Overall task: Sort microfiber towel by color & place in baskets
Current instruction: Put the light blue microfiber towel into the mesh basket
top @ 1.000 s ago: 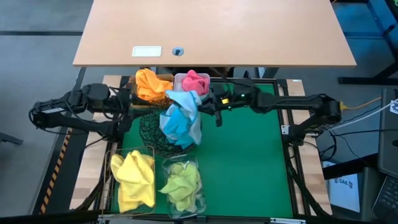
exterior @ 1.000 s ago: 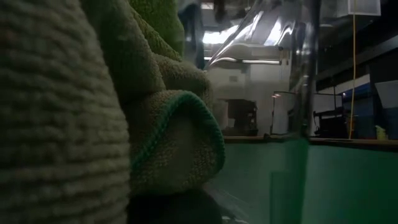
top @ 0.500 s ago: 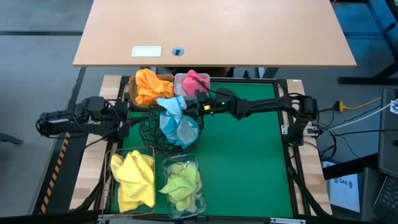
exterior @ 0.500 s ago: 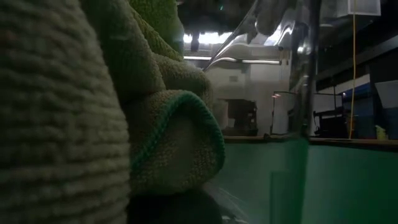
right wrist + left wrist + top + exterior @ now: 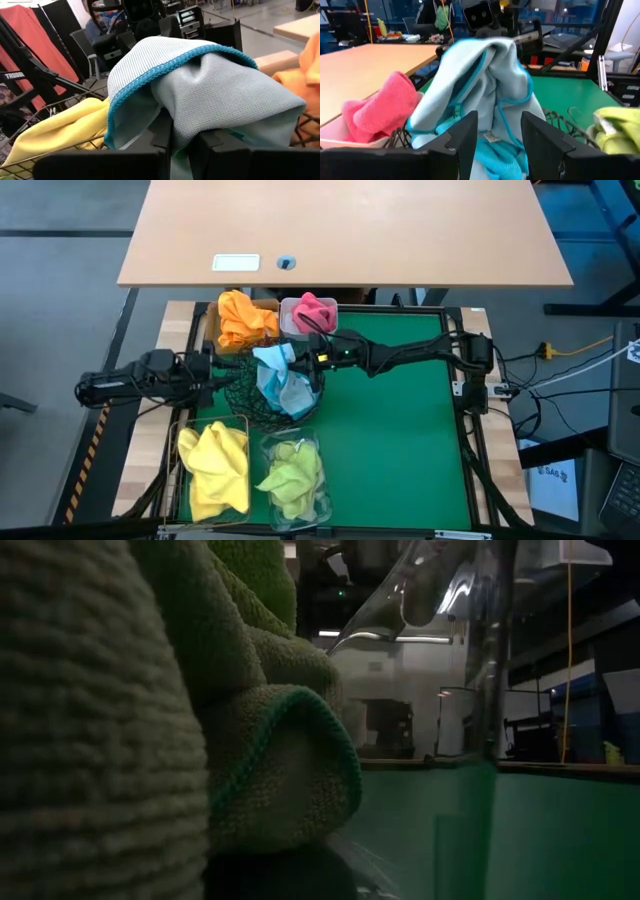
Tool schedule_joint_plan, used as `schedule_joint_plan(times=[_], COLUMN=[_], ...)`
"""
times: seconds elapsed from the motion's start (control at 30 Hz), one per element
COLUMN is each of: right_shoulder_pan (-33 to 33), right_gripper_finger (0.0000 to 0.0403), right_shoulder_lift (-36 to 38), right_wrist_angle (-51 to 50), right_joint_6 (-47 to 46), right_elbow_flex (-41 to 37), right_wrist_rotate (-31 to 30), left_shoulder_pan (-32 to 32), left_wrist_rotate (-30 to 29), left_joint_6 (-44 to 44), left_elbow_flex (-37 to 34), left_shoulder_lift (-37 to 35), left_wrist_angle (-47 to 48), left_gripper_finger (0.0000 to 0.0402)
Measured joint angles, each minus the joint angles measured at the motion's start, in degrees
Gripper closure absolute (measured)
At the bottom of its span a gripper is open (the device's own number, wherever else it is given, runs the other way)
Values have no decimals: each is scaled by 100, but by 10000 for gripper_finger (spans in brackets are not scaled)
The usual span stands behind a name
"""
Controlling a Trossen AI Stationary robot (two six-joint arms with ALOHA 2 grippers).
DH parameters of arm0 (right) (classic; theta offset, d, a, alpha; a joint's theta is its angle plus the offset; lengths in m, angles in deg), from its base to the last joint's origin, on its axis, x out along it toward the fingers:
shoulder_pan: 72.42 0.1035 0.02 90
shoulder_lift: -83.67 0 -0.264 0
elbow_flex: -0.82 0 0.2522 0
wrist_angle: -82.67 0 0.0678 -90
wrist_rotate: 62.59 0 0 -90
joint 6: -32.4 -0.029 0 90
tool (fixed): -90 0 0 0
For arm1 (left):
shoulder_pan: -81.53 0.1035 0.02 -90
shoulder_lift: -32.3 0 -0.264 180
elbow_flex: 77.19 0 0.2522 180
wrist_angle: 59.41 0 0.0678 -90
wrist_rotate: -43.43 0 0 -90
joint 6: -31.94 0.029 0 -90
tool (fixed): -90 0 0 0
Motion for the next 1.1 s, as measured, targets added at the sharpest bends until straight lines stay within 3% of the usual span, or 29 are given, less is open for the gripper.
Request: schedule_joint_plan(times=[0.63, 0.97, 1.1], right_shoulder_pan=[0, 2, 4], right_gripper_finger=[357, 216, 178], right_shoulder_lift=[0, 1, 59], right_wrist_angle=[-146, -153, -199], right_joint_6=[-46, -50, -53], right_elbow_flex=[0, 0, 0], right_wrist_rotate=[-92, -90, 53], left_shoulder_pan=[0, 0, 0], left_wrist_rotate=[109, 109, 111], left_joint_6=[1, 32, 0], left_elbow_flex=[-1330, -1565, -1565], left_shoulder_lift=[0, -1, -1], left_wrist_angle=[-1871, -2260, -2255], left_gripper_finger=[256, 256, 256])
